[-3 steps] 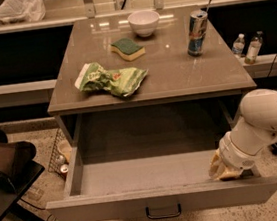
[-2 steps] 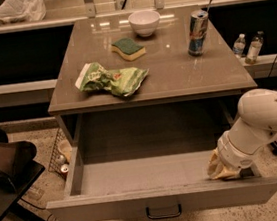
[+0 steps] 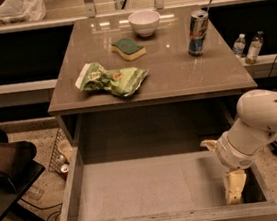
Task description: Open top drawer
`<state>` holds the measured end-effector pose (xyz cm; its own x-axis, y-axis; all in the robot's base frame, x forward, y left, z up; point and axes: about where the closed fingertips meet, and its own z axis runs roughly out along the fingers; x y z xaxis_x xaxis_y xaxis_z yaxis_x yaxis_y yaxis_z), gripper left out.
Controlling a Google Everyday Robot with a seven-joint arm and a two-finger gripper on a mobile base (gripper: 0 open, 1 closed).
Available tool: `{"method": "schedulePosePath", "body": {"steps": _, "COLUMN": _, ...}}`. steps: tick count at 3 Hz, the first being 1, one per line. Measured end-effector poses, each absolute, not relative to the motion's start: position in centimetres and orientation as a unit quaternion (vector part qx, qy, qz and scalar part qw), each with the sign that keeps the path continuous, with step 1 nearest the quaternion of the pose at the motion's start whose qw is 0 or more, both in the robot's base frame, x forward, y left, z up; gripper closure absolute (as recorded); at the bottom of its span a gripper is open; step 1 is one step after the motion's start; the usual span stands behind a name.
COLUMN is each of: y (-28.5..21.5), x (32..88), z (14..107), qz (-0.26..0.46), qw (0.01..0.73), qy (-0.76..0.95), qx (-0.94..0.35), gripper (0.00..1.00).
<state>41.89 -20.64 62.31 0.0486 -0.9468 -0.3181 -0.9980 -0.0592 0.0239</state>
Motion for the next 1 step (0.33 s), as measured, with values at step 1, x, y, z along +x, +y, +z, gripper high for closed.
{"method": "schedulePosePath", "body": {"steps": 1, "y": -20.64, "x": 41.89, "z": 62.31, "qz": 0.125, "qw": 0.102, "qy": 0.678, "qx": -0.717, "gripper": 0.00}}
